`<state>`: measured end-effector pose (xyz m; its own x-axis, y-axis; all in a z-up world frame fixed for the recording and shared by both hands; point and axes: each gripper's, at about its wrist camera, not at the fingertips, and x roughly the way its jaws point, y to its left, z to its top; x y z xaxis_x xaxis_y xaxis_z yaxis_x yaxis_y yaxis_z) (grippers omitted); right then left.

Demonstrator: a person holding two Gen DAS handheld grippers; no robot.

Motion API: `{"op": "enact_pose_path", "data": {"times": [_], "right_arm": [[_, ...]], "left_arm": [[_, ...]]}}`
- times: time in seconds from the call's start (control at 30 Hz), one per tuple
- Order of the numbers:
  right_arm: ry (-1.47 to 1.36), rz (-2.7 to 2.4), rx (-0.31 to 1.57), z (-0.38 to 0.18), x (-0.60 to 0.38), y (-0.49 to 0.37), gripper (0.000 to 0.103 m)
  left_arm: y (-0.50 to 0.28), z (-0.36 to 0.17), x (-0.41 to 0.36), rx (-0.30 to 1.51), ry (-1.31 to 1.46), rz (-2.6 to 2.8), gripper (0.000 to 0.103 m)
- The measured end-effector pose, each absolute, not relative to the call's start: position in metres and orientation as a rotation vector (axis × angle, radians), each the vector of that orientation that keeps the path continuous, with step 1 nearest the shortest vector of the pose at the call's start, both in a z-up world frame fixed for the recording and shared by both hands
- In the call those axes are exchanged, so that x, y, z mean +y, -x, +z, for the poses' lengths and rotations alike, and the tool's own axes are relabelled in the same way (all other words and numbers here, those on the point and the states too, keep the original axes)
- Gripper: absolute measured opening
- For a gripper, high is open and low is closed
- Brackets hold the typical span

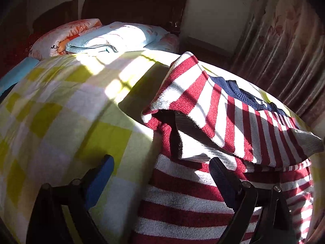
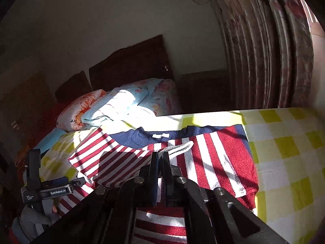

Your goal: Fold small clothes

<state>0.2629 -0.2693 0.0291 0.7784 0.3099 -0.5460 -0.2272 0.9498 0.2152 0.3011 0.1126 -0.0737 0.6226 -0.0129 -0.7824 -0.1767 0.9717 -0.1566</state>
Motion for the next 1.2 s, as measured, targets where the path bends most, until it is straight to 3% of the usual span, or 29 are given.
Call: {"op": "enact_pose_path", "data": {"times": [0.33, 0.37, 0.4, 0.6, 0.7, 0.73, 0.77, 0.8, 0.83, 1.2], "right_arm": [[-0.234, 0.261, 0.681, 0.000, -0.313, -0.270, 0.004], [-0.252, 0.283, 0.715, -0.003, -0.313, -0.272, 0.017], [-0.274, 0.298, 0.754, -0.008, -0.313, -0.275, 0.037], [-0.239, 0.301, 0.875, -0.035, -0.292, -0.284, 0.041], [-0.050, 0.270, 0.888, -0.034, -0.262, -0.280, 0.053], [-0.004, 0.268, 0.892, -0.035, -0.254, -0.279, 0.052], [0.037, 0.262, 0.882, -0.036, -0.248, -0.277, 0.043], [0.074, 0.256, 0.865, -0.036, -0.243, -0.274, 0.017], [0.085, 0.256, 0.846, -0.036, -0.242, -0.273, 0.009], [-0.059, 0.216, 0.718, 0.001, -0.289, -0.255, 0.008]], "left_arm": [[-0.301, -0.073, 0.116, 0.882, 0.265, 0.066, 0.103], [-0.301, -0.073, 0.116, 0.884, 0.262, 0.067, 0.103], [-0.302, -0.073, 0.116, 0.885, 0.260, 0.067, 0.103], [-0.302, -0.074, 0.116, 0.883, 0.265, 0.061, 0.103], [-0.302, -0.074, 0.116, 0.884, 0.268, 0.054, 0.103], [-0.302, -0.074, 0.116, 0.884, 0.268, 0.053, 0.103], [-0.302, -0.074, 0.116, 0.883, 0.269, 0.052, 0.103], [-0.301, -0.074, 0.116, 0.882, 0.271, 0.051, 0.103], [-0.301, -0.074, 0.116, 0.881, 0.274, 0.050, 0.103], [-0.300, -0.073, 0.117, 0.876, 0.283, 0.045, 0.103]]}}
